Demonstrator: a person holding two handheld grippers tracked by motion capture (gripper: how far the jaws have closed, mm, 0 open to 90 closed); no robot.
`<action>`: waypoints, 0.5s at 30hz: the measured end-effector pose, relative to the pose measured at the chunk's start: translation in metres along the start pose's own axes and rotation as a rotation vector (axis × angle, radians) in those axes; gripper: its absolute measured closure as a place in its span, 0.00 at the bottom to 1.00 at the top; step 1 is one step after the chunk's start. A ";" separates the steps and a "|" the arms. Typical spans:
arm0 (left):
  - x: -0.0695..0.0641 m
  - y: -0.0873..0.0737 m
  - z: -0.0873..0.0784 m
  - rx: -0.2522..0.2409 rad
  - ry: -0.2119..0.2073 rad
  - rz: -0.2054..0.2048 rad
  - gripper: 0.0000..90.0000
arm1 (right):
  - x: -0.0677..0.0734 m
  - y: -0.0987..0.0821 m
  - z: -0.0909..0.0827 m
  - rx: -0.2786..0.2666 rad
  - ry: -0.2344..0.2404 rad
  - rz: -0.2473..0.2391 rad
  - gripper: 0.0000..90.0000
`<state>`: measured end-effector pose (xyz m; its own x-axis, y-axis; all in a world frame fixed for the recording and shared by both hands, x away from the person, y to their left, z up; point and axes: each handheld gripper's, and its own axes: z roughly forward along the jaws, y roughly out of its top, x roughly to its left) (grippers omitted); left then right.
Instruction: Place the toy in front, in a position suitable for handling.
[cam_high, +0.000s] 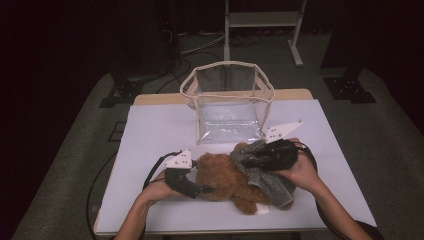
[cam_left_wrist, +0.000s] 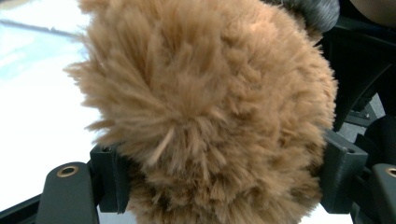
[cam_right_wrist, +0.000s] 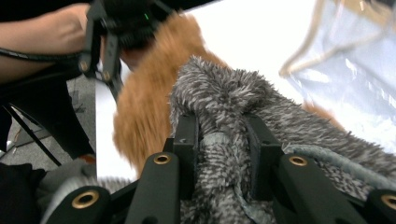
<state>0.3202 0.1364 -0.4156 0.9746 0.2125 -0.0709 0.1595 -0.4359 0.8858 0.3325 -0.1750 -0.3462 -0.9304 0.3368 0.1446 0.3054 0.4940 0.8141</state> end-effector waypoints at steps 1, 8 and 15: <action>-0.001 0.002 0.001 0.000 0.003 0.012 0.25 | 0.002 0.006 0.002 -0.005 0.001 -0.015 0.76; 0.000 -0.006 0.007 0.050 0.018 0.008 0.21 | -0.002 -0.001 0.021 0.088 -0.030 -0.042 0.77; 0.003 -0.011 0.003 0.086 0.035 -0.002 0.11 | -0.008 -0.014 0.018 0.101 -0.035 -0.022 0.78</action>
<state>0.3219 0.1392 -0.4269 0.9683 0.2436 -0.0555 0.1761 -0.5082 0.8430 0.3392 -0.1702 -0.3692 -0.9299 0.3521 0.1060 0.3054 0.5791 0.7559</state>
